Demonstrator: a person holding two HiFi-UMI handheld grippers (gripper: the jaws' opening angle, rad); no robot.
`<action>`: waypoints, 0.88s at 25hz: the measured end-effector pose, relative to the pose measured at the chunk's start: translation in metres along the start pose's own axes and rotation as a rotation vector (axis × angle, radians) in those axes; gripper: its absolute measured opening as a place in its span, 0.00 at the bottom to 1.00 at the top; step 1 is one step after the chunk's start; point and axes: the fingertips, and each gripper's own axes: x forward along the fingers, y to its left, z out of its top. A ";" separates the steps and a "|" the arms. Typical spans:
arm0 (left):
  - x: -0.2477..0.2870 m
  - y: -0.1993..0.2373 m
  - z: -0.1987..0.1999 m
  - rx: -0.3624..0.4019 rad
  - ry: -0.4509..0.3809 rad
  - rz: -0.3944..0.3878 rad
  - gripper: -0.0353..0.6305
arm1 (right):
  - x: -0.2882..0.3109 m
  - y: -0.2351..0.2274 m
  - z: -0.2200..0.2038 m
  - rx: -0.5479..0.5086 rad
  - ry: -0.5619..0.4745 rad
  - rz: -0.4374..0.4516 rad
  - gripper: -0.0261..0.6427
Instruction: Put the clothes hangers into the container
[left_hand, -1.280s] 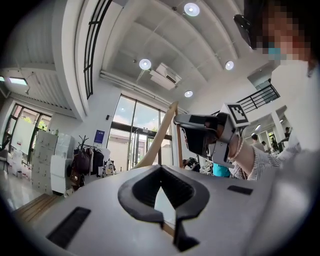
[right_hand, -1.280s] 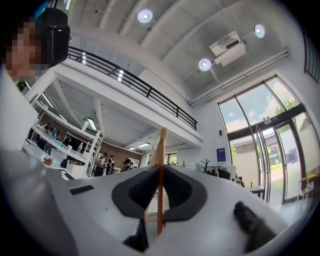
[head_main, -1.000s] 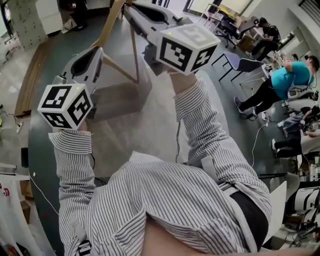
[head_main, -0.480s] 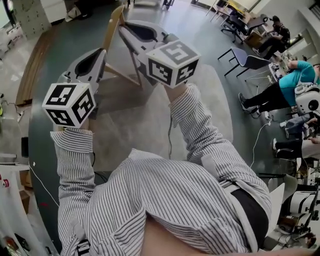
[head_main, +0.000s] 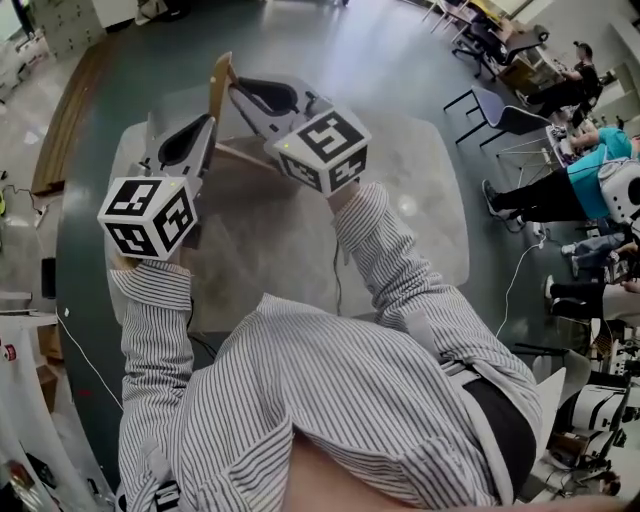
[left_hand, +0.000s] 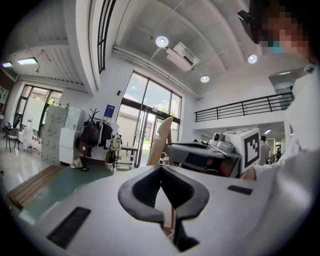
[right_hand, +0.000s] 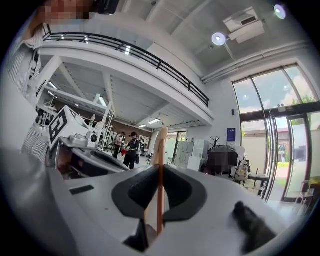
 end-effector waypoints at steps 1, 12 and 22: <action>0.000 0.001 -0.006 -0.008 0.006 0.005 0.07 | -0.001 0.003 -0.006 -0.020 0.009 -0.001 0.09; -0.023 0.016 -0.071 -0.104 0.087 0.085 0.07 | 0.003 0.055 -0.065 -0.041 0.105 0.042 0.09; -0.052 0.018 -0.120 -0.191 0.146 0.140 0.07 | 0.002 0.113 -0.076 -0.075 0.109 0.108 0.11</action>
